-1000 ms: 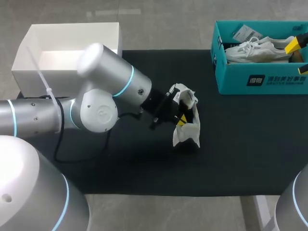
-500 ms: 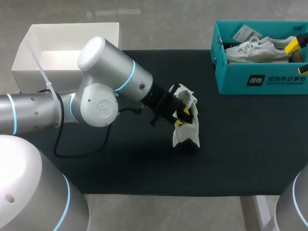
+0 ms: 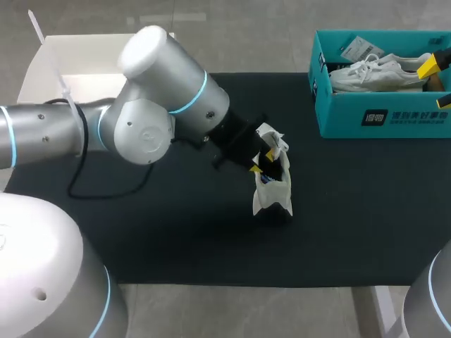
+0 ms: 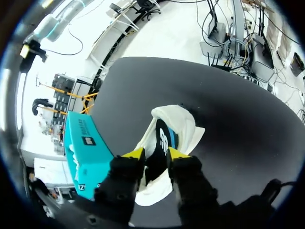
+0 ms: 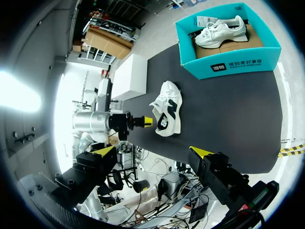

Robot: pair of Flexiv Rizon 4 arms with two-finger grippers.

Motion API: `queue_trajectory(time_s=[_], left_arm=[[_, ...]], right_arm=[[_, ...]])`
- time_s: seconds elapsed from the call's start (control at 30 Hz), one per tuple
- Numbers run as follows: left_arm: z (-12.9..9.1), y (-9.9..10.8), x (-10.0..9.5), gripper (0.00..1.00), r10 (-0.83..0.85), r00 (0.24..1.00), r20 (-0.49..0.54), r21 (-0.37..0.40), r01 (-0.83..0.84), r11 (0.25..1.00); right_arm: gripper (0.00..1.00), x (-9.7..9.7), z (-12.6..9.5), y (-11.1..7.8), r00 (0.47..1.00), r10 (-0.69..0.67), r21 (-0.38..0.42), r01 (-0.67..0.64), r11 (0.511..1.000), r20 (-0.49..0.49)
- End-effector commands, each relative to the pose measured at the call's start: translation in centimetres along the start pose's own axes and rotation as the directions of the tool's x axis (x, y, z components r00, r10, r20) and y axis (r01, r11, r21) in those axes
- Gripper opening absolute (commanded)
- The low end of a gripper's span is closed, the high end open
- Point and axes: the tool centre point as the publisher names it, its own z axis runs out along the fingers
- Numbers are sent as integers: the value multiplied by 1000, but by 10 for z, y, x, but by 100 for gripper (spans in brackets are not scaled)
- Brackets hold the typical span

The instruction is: Take the shoe out of the shoebox, open the shoe tongue, remove and reinsert the insole, then place the shoe into the shoebox

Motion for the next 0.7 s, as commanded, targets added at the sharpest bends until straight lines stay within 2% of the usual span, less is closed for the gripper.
queue_trajectory(time_s=[0.03,0.23,0.3,0.4,0.5,0.7], left_arm=[[-7,3,-11,0,129,971,-204,-33,-138,990],[-7,8,-7,0,228,903,-365,-34,-257,966],[-5,8,-6,0,237,886,-399,-12,-264,965],[0,2,-4,0,262,862,-433,30,-277,961],[5,-7,-5,0,181,879,-440,124,-140,982],[17,-15,-3,0,195,876,-442,200,-115,973]], right_arm=[[100,0,0,1,1000,1,2,-1,1000,2],[100,0,0,1,1000,1,2,-1,1000,2],[100,0,0,1,1000,1,2,-1,1000,2],[100,0,0,1,1000,1,2,-1,1000,2],[100,0,0,1,1000,1,2,-1,1000,2],[100,0,0,1,1000,1,2,-1,1000,2]])
